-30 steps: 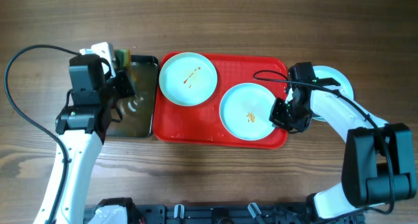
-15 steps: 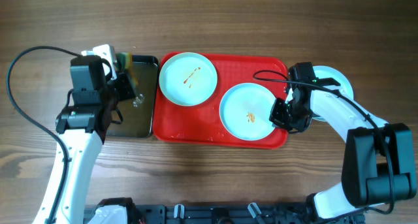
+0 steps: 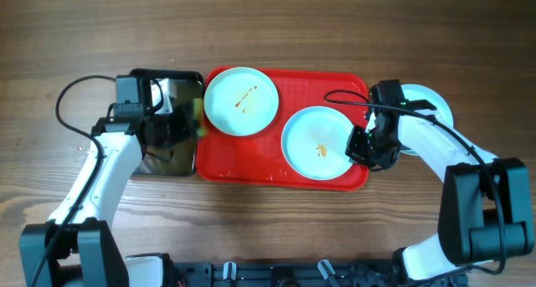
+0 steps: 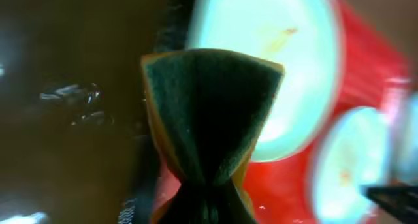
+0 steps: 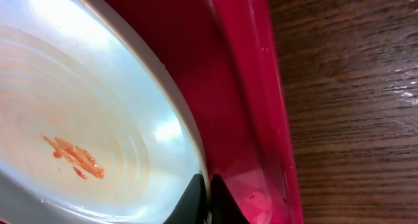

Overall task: Clean dirty plates on tray and stack at the side
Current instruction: 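Lift the sponge with the left gripper and scrub the held plate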

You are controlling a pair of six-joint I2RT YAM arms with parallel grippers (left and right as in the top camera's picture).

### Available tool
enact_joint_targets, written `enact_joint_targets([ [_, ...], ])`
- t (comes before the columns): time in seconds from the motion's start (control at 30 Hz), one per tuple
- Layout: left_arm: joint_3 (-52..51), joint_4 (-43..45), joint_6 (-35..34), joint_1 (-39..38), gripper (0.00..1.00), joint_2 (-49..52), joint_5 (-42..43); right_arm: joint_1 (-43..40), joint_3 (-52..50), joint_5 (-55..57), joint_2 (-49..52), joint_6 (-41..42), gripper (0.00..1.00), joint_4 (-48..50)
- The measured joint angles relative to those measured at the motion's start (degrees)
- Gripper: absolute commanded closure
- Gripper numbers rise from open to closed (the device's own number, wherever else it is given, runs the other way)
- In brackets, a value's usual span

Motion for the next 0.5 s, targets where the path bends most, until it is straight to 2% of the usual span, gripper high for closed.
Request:
enact_joint_targets([
  [0.1, 0.0, 3.8, -1.7, -4.1, 0.96, 0.0, 7.2, 0.0, 0.0, 0.0, 0.0, 0.0, 0.96, 0.0],
  [0.27, -0.1, 16.1, -10.0, -16.9, 0.96, 1.1, 10.2, 0.0, 0.0, 0.0, 0.0, 0.0, 0.96, 0.2],
  [0.5, -0.1, 35.4, -23.3, -32.7, 0.96, 13.5, 11.1, 0.0, 0.0, 0.0, 0.0, 0.0, 0.96, 0.2],
])
